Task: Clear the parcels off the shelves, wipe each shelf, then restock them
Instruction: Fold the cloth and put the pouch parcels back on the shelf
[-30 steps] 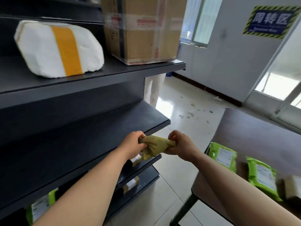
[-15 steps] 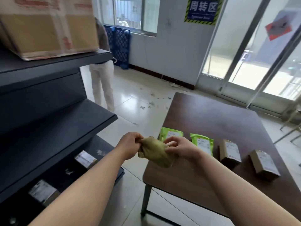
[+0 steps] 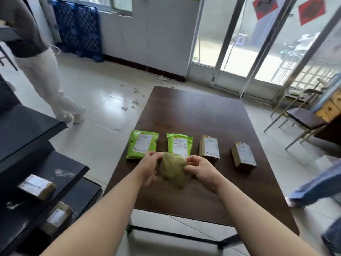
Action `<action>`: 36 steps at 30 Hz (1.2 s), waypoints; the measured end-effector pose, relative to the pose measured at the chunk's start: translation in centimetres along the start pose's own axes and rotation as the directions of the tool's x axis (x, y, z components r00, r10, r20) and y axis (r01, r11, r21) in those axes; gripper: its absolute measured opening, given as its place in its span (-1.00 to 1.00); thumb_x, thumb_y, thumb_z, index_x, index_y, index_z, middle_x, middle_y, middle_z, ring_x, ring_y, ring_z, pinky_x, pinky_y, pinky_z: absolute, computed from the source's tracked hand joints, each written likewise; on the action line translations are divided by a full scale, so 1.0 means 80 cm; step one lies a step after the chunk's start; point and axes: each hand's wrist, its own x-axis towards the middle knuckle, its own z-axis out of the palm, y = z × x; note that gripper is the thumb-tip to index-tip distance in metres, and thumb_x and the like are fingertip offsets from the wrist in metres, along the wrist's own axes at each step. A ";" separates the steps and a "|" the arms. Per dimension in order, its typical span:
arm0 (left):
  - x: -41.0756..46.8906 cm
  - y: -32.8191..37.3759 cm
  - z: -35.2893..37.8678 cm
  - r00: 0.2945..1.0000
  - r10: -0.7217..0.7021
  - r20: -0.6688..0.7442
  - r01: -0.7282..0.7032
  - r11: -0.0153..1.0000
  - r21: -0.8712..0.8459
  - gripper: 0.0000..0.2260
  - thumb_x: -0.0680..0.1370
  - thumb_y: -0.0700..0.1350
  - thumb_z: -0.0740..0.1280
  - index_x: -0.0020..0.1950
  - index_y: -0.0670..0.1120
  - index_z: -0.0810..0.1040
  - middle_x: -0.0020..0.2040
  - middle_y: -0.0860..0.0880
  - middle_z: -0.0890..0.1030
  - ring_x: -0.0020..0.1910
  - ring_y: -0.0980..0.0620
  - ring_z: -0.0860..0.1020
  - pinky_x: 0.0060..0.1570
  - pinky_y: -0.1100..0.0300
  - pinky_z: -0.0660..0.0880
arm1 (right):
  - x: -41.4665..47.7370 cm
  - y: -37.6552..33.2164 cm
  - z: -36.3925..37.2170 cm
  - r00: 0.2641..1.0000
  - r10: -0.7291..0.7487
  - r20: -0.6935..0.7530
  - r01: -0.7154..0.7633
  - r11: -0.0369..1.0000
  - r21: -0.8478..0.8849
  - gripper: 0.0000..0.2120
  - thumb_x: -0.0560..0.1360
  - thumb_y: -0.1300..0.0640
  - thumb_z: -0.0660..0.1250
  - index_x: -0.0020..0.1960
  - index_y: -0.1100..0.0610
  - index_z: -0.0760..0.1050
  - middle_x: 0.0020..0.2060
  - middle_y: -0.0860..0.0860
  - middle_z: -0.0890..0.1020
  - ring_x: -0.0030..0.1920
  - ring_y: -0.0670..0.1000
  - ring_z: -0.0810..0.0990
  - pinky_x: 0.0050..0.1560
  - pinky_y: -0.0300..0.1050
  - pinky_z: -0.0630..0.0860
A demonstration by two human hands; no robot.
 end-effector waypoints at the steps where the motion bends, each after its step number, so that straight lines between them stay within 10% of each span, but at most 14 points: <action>1: 0.008 -0.007 0.013 1.000 -0.018 0.021 0.019 0.998 -0.056 -0.49 0.56 -0.16 0.31 0.44 -0.03 0.16 0.22 -0.20 0.51 -0.02 -0.15 0.58 0.02 -0.20 0.55 | 0.000 0.007 -0.011 1.000 0.003 -0.021 -0.003 1.000 0.004 -0.81 0.47 0.45 0.33 -0.13 0.17 0.46 -0.27 0.13 0.54 -0.23 0.04 0.48 -0.19 -0.10 0.45; 5: 0.035 -0.032 0.038 0.990 0.073 -0.121 -0.069 0.997 0.042 -0.23 0.42 -0.37 0.44 0.50 -0.01 0.14 0.21 -0.21 0.49 0.02 -0.14 0.59 -0.04 -0.11 0.59 | -0.001 0.034 -0.047 0.988 0.054 -0.145 -0.042 0.996 0.079 -0.73 0.38 0.50 0.40 -0.16 0.16 0.46 -0.29 0.09 0.52 -0.28 0.01 0.51 -0.28 -0.16 0.53; 10: 0.055 -0.063 0.042 0.994 0.084 -0.076 -0.064 0.969 0.240 -0.59 0.45 -0.34 0.43 0.27 -0.18 0.48 0.01 -0.15 0.61 -0.08 -0.05 0.59 -0.09 0.03 0.55 | 0.004 0.061 -0.072 0.983 0.134 -0.127 -0.120 0.986 0.114 -0.53 0.37 0.54 0.36 0.17 0.13 0.54 -0.28 0.08 0.47 -0.23 0.06 0.49 -0.04 0.01 0.53; 16: 0.075 -0.068 0.048 0.990 -0.073 0.121 0.034 0.955 0.296 -0.59 0.34 -0.38 0.51 0.16 -0.23 0.56 -0.05 -0.18 0.66 -0.09 -0.07 0.63 -0.06 0.09 0.59 | 0.017 0.092 -0.080 0.977 0.179 -0.118 -0.198 0.964 -0.177 -0.91 0.46 0.32 0.41 -0.10 0.16 0.63 -0.31 0.03 0.63 -0.35 -0.12 0.55 -0.33 -0.30 0.48; 22: 0.121 -0.088 0.033 0.996 -0.064 0.066 -0.001 0.708 0.706 -0.78 0.44 -0.19 0.49 0.07 -0.15 0.65 -0.26 0.02 0.56 -0.35 0.16 0.46 -0.37 0.38 0.42 | 0.047 0.124 -0.078 0.945 0.231 -0.230 -0.276 0.943 -0.186 -0.95 0.44 0.28 0.45 -0.11 0.19 0.61 -0.33 0.03 0.61 -0.40 -0.07 0.52 -0.38 -0.17 0.49; 27: 0.159 -0.117 0.025 1.000 -0.004 0.007 -0.004 0.491 0.871 -0.66 0.50 -0.07 0.42 0.26 -0.08 0.52 0.13 -0.03 0.60 0.10 0.02 0.56 0.09 0.25 0.43 | 0.082 0.161 -0.053 0.914 0.242 -0.326 -0.355 0.866 -0.353 -0.84 0.49 0.25 0.34 0.06 0.14 0.60 -0.06 0.06 0.64 -0.09 0.01 0.59 0.04 -0.10 0.54; 36: 0.193 -0.100 0.003 0.997 0.051 -0.064 0.031 0.488 0.872 -0.47 0.54 -0.06 0.31 0.48 -0.04 0.24 0.32 -0.11 0.46 0.29 -0.09 0.45 0.25 0.08 0.40 | 0.119 0.146 -0.030 0.909 0.201 -0.365 -0.370 0.791 -0.487 -0.55 0.51 0.17 0.31 0.39 0.10 0.41 0.26 0.08 0.51 0.21 0.06 0.51 0.22 -0.19 0.38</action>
